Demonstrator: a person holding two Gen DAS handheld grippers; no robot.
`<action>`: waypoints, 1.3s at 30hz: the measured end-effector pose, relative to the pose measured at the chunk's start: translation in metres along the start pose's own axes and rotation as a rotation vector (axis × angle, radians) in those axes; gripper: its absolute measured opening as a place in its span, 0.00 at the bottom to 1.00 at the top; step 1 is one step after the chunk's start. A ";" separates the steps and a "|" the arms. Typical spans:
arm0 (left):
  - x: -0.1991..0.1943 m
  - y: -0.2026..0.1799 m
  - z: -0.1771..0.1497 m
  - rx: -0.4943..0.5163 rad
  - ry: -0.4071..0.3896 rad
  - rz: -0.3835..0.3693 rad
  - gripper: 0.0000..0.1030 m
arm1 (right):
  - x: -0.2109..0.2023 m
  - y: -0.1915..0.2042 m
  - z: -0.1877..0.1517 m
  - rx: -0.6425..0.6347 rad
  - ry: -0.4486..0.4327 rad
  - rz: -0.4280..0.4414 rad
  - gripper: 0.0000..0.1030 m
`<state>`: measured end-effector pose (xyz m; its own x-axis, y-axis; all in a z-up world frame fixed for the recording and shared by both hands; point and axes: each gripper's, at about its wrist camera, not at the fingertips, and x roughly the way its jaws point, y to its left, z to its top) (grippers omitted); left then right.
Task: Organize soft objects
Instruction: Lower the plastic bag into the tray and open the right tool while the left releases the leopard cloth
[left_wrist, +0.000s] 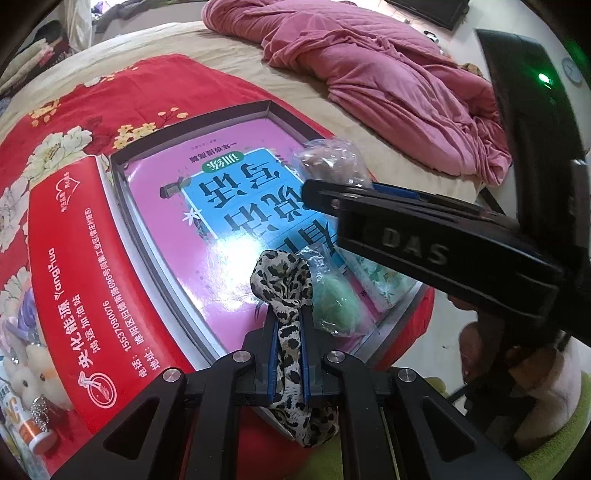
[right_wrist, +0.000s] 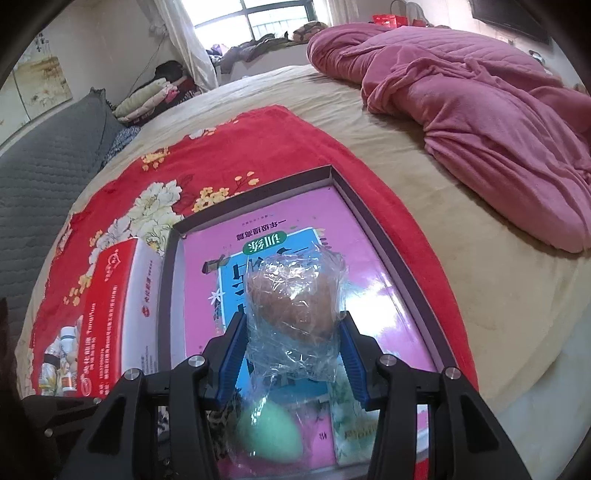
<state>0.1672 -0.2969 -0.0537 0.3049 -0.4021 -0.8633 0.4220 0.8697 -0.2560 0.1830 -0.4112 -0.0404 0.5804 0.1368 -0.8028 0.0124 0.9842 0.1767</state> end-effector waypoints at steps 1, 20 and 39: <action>0.000 0.000 0.000 0.002 0.002 0.001 0.09 | 0.003 0.001 0.000 -0.002 0.006 0.001 0.47; 0.003 -0.003 0.003 0.021 0.005 0.015 0.10 | 0.041 -0.019 -0.006 0.016 0.099 -0.093 0.48; 0.004 -0.005 0.004 0.031 0.009 0.025 0.11 | 0.023 -0.024 -0.003 0.038 0.053 -0.116 0.61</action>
<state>0.1693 -0.3043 -0.0542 0.3080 -0.3774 -0.8733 0.4407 0.8701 -0.2206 0.1935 -0.4312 -0.0652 0.5297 0.0292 -0.8477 0.1082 0.9889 0.1017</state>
